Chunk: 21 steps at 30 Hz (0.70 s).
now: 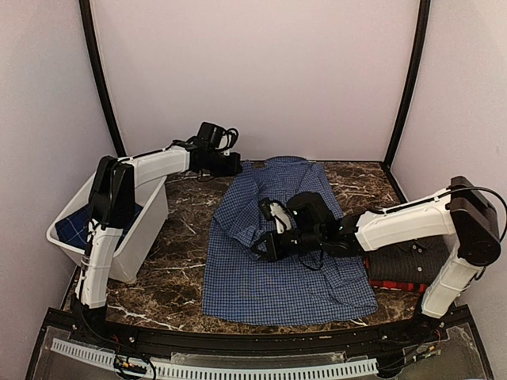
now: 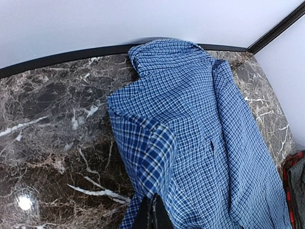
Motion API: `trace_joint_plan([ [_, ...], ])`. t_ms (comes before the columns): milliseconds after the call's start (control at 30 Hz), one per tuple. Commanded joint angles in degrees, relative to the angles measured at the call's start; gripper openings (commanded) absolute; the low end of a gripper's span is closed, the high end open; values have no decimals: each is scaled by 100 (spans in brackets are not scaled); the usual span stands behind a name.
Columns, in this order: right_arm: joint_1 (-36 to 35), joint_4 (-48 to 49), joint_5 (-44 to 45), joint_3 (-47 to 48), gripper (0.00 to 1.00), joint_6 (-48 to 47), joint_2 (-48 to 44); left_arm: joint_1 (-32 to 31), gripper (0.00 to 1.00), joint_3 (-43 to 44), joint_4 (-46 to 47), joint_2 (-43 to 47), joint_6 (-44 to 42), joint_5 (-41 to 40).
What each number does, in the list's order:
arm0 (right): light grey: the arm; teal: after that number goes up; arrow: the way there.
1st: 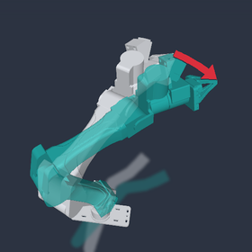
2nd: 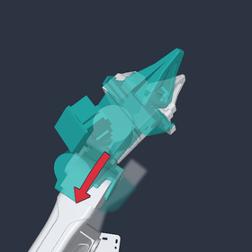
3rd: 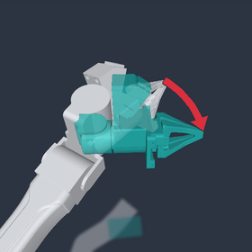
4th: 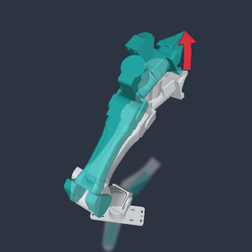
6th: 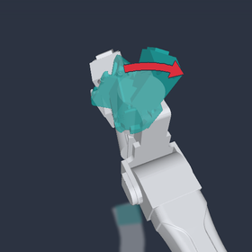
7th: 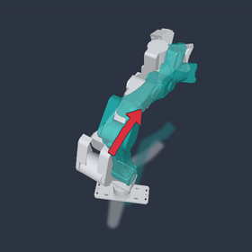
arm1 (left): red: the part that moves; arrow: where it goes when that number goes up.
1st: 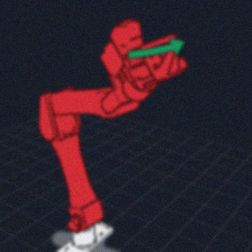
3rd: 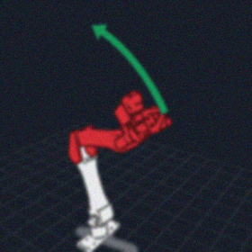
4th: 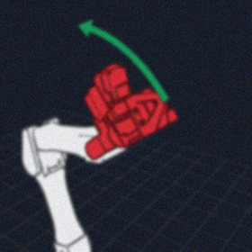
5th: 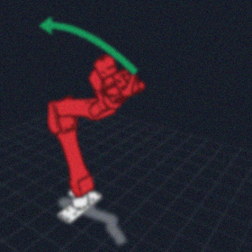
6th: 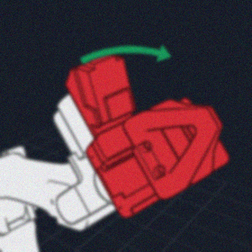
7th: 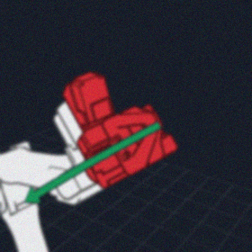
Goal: Fold and stack the long sleeve shirts
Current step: Adjust the 1/3-folded shirt at the center of the board.
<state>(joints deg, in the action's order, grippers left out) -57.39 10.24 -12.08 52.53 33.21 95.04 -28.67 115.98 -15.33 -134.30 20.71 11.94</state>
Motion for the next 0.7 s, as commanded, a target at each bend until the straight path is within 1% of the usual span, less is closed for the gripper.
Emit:
trace_joint_plan([
  [0, -45, 61, 230, 264, 0, -31, 14, 64, 0, 379, 53, 36, -335, -532],
  [300, -6, 21, 363, 620, 0, -37, 225, 337, 0, 563, 416, -242, -501, -1316],
  [533, 135, 30, 284, 784, 0, -34, 302, 450, 0, 607, 310, -502, -259, -1483],
  [600, 206, 22, 214, 838, 0, -30, 348, 472, 3, 665, 222, -554, -172, -1468],
  [667, 261, 15, 170, 896, 0, -42, 368, 483, 14, 780, 95, -595, -105, -1488],
])
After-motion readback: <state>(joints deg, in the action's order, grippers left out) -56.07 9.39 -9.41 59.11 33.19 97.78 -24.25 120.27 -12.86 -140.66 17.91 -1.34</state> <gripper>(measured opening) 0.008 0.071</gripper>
